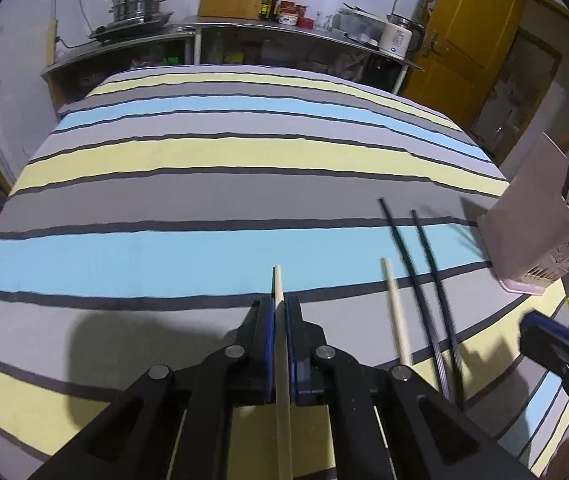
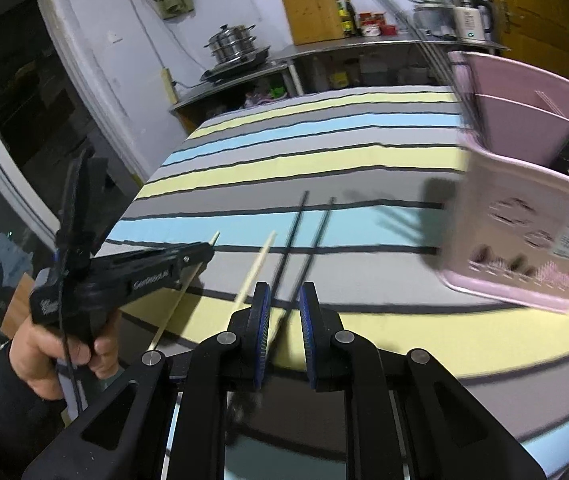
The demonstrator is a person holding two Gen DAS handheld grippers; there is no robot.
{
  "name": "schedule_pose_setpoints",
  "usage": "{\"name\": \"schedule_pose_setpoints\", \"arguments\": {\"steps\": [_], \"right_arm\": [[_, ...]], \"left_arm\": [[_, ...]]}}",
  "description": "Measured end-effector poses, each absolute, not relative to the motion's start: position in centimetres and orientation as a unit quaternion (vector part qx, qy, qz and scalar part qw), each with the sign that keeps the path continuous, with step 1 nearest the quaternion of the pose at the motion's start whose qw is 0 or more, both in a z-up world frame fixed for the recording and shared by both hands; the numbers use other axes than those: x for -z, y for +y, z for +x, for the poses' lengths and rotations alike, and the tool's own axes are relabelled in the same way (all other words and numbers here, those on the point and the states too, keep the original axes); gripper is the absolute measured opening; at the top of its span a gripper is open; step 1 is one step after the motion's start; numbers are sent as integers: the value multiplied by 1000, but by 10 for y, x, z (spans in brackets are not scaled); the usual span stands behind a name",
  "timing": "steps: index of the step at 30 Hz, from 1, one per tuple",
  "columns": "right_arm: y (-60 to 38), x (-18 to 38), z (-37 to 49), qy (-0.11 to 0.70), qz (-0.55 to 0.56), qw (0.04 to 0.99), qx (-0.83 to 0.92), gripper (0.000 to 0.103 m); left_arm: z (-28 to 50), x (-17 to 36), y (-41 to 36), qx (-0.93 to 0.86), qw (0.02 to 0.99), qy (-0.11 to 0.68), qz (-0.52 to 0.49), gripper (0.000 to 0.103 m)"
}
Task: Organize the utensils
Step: 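Grasp a wooden chopstick with the left tool while the right tool grasps another wooden chopstick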
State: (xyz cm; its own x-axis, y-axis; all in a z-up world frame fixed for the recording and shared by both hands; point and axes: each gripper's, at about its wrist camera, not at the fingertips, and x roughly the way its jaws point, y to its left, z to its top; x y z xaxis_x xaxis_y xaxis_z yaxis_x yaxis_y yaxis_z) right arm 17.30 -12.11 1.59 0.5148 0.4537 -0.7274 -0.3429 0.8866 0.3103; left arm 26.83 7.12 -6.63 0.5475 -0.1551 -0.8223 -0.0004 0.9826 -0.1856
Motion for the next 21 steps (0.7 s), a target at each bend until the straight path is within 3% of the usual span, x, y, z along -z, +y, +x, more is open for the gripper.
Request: {"name": "schedule_pose_setpoints", "arguments": {"steps": [21], "right_arm": [[-54,30,243,499,20,839,-217,16]], "left_arm": [[277,66,98,56,869,486,-79,6]]}}
